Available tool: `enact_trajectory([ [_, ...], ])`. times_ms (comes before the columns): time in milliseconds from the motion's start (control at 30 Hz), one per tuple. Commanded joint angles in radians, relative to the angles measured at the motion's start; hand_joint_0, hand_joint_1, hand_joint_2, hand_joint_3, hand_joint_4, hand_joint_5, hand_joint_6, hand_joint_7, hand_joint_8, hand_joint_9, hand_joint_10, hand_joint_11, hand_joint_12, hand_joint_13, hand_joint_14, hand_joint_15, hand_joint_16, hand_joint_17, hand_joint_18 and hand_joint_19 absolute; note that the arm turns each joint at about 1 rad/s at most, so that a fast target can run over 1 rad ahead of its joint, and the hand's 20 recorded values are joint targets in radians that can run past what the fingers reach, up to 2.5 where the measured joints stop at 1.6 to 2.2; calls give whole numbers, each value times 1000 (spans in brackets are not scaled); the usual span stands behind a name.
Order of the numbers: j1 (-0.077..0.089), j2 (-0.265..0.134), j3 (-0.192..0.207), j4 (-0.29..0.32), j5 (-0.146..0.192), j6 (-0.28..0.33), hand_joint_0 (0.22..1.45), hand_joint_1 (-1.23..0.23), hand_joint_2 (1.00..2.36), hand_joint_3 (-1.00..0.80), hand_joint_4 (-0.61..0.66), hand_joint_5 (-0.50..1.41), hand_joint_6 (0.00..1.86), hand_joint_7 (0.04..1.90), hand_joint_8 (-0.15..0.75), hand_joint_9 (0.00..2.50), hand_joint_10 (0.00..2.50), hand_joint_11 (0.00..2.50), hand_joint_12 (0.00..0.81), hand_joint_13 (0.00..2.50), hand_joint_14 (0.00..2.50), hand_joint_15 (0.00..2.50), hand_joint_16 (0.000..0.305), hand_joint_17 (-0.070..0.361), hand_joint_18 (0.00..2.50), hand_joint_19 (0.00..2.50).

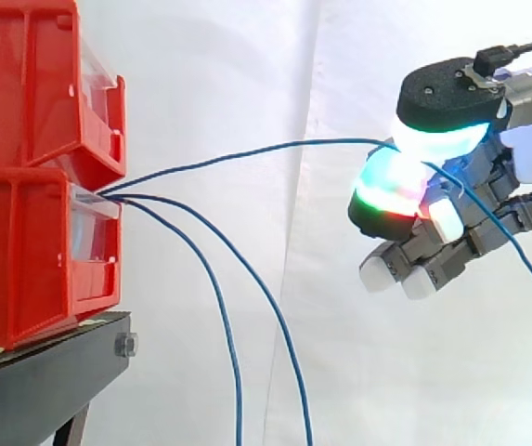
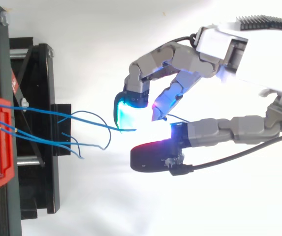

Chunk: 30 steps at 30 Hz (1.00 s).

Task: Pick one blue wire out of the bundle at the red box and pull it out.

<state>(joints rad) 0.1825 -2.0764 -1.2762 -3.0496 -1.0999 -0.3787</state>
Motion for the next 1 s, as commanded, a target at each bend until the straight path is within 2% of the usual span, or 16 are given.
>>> enact_trajectory([
  [0, 0, -1, 0, 0, 0, 0, 624, -870, 1023, -91, 105, -53, 883, 1023, 271, 924, 17, 422, 380, 531, 13, 301, 54, 123, 379, 385],
  [967, 0, -1, 0, 0, 0, 0, 624, -869, 1022, -88, 104, -52, 882, 1010, 269, 987, 19, 468, 384, 542, 13, 317, 55, 123, 443, 413],
])
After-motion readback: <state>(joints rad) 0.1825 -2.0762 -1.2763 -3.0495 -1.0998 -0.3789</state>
